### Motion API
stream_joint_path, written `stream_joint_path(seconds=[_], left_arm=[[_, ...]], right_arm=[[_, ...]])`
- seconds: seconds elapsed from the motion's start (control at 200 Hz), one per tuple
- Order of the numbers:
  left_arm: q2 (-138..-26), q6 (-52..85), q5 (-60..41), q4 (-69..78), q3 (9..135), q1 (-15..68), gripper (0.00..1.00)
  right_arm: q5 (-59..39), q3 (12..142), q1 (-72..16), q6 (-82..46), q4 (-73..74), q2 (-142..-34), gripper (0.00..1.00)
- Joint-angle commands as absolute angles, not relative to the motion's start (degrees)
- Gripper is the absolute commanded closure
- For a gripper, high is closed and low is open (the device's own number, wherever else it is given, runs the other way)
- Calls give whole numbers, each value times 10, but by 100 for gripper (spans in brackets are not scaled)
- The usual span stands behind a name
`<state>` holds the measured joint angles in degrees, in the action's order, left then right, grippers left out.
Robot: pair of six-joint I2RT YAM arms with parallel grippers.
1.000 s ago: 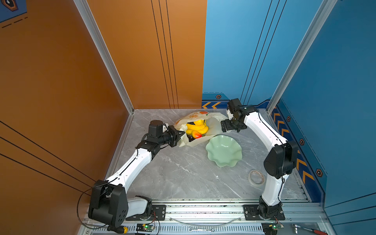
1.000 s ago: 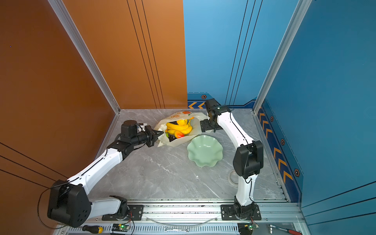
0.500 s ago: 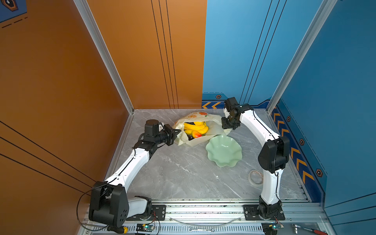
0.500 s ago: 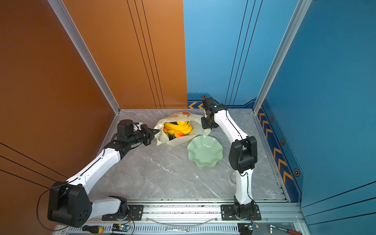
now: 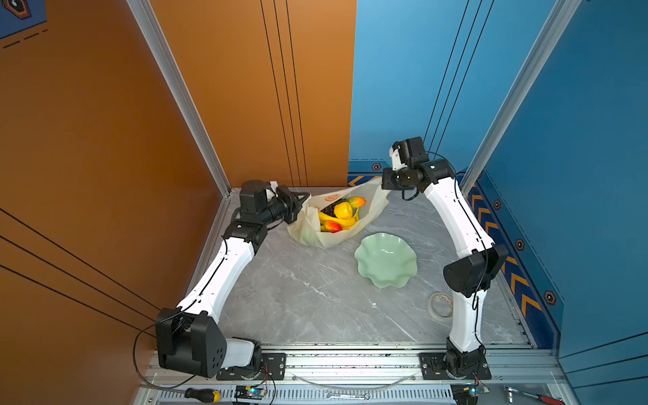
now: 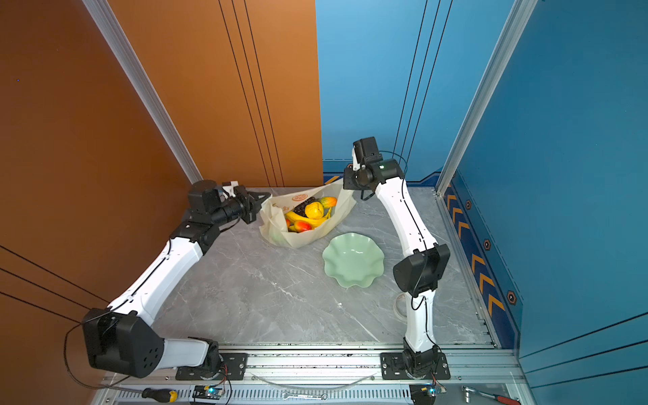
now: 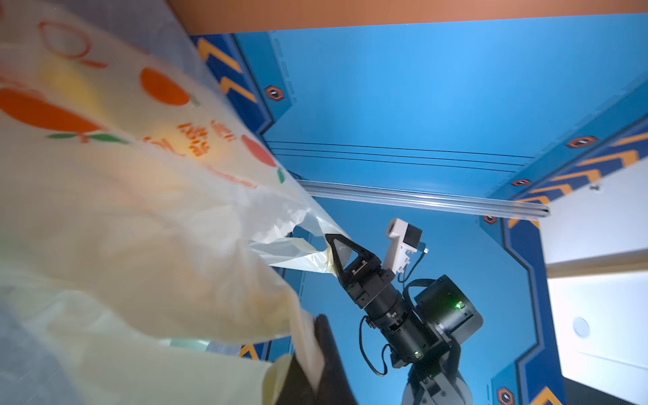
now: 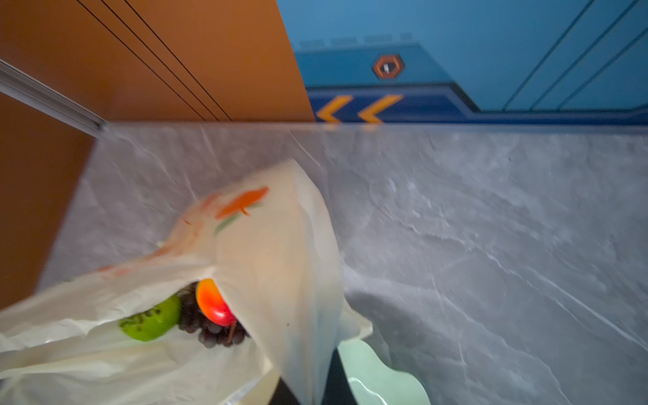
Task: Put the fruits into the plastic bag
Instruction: 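Grasp the bag's far edge with the right gripper and lift the bag upright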
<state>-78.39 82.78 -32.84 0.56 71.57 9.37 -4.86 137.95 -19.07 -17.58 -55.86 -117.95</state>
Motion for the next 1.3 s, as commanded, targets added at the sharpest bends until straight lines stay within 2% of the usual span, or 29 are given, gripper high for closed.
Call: stream_joint_path(seconds=[0.0,0.275,0.706,0.851,1.141,1.297], left_arm=[[-795,841,-325,14,766,90,100],[-762,833,-309,-17,793,89,100],[-657,823,-322,-74,782,0,100],[-619,818,-328,-92,747,-17,100],[-543,845,-337,-69,575,-46,100],[-528,843,-335,-74,546,-49,100]], right_arm=[[-89,1409,-187,-244,-489,-1211,100],[-177,1464,-212,-328,-406,-1272,100],[-254,1476,-308,-370,-306,-1275,100],[-265,1477,-327,-391,-282,-1285,100],[-282,1450,-347,-376,-326,-1311,100],[-282,1412,-352,-368,-328,-1304,100]])
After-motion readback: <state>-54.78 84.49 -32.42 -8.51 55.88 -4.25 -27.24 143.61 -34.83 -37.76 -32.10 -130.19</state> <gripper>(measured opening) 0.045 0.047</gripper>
